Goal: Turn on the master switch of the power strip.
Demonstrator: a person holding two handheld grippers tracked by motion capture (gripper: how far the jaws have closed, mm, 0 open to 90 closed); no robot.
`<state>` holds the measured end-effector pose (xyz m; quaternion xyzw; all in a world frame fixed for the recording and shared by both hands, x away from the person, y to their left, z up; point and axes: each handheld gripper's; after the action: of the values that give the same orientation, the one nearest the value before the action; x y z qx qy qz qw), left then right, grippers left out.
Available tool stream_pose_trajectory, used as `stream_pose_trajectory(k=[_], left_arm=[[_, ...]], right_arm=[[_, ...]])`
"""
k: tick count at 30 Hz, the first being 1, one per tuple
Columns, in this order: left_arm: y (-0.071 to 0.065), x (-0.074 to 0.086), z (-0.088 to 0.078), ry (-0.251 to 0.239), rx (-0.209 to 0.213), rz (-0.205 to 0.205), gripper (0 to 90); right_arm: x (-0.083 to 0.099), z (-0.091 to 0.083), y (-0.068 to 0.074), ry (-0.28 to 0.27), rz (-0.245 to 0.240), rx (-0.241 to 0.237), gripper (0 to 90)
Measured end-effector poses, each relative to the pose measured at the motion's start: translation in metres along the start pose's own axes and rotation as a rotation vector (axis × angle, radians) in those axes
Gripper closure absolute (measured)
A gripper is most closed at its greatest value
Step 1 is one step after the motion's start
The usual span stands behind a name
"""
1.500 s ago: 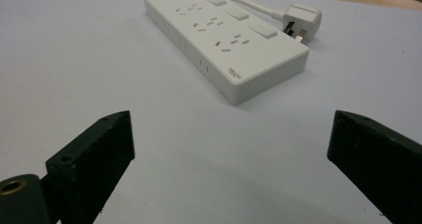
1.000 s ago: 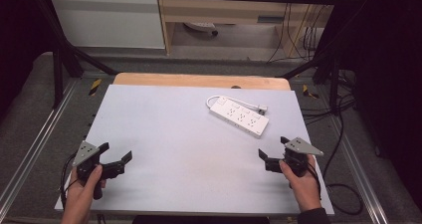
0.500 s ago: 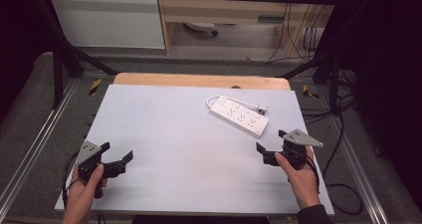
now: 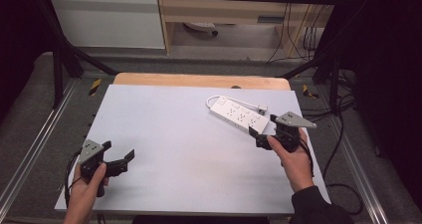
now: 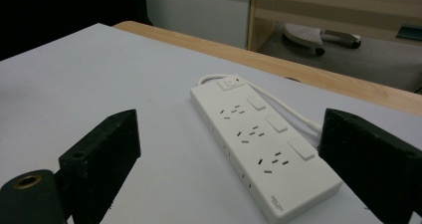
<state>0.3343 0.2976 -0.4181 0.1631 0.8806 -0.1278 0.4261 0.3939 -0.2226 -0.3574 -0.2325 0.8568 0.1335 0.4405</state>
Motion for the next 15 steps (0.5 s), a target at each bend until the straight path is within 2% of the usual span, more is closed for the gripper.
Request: stream_pose_trajectory(k=[4,9,10,11,12,15], left_arm=[[0.001,0.000,0.000,0.001,0.005,-0.011,6.7],[0.002,0.001,-0.001,-0.002,0.009,-0.012,6.5],[0.002,0.001,0.000,-0.001,0.016,-0.014,6.8],[0.002,0.001,0.000,0.000,0.025,-0.011,6.9],[0.001,0.000,0.000,-0.006,0.038,-0.009,6.7],[0.001,0.000,0.001,-0.010,0.048,-0.009,6.6]], right_arm=[[-0.013,0.011,-0.004,0.011,0.019,-0.009,8.1],[-0.016,0.020,-0.007,0.015,0.039,0.007,10.4],[-0.017,0.023,-0.008,0.012,0.043,0.009,14.1],[-0.017,0.023,-0.008,0.012,0.043,0.009,14.1],[-0.020,0.025,-0.008,0.011,0.040,0.015,20.4],[-0.024,0.026,-0.009,0.007,0.039,0.022,25.2]])
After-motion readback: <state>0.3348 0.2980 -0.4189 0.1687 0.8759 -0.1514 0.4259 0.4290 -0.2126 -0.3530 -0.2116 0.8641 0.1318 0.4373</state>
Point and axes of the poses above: each handheld gripper's, and its own axes: z roughly forward along the jaws, x roughly out of its underside, y roughly to its left, and after that the axes turned 13 degrees about y, right-handed
